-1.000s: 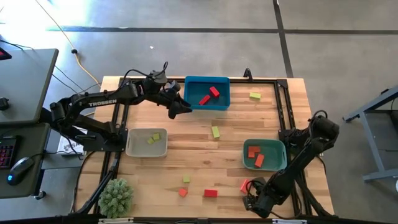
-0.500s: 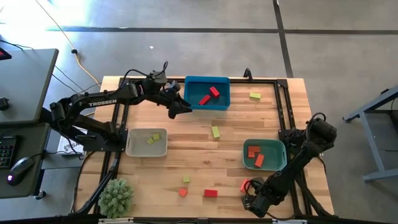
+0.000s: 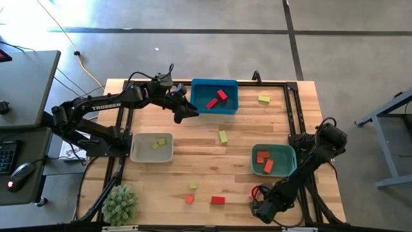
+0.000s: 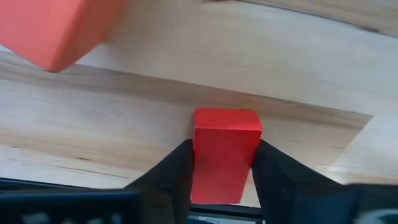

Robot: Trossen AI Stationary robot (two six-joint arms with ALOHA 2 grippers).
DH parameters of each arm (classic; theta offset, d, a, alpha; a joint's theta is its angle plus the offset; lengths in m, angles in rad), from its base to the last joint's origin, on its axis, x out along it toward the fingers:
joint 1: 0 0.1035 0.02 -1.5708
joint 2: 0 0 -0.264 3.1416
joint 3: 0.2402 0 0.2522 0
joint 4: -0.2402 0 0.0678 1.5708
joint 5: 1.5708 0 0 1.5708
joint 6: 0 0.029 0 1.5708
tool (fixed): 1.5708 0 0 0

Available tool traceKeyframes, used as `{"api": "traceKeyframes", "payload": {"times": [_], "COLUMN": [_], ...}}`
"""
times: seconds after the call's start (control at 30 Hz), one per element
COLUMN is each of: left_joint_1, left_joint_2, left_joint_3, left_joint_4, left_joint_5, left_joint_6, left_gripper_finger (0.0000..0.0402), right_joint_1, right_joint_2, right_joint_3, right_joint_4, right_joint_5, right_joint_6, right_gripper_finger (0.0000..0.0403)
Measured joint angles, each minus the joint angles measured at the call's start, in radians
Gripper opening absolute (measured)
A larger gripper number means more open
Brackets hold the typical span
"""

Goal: Sort & place blocks by color
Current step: Put the bottom right red block into the blue bin

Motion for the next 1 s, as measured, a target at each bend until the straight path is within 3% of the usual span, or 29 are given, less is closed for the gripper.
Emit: {"api": "traceKeyframes", "payload": {"times": [0.1,0.53,0.73,0.87,1.0], "left_joint_1": [0.001,0.003,0.003,0.005,0.019], "left_joint_2": [0.0,0.0,0.0,0.0,0.0], "left_joint_3": [0.0,0.0,0.0,0.0,0.0], "left_joint_4": [0.0,0.002,0.006,0.014,0.035], "left_joint_5": [0.0,-0.01,-0.139,-0.217,-0.231], "left_joint_6": [0.005,0.064,0.136,0.2,0.212], "left_gripper_finger": [0.0211,0.0211,0.0211,0.0211,0.0211], "right_joint_1": [-0.001,-0.033,-0.081,-0.121,-0.181], "right_joint_2": [-0.001,0.003,0.002,0.001,0.001], "right_joint_3": [0.001,0.085,0.155,0.204,0.246], "right_joint_4": [0.002,0.036,0.033,0.018,-0.06], "right_joint_5": [-0.007,0.046,0.079,0.156,0.223], "right_joint_6": [0.0,-0.012,-0.03,-0.059,-0.099], "right_gripper_finger": [0.0099,0.01,0.0101,0.0102,0.0102]}}
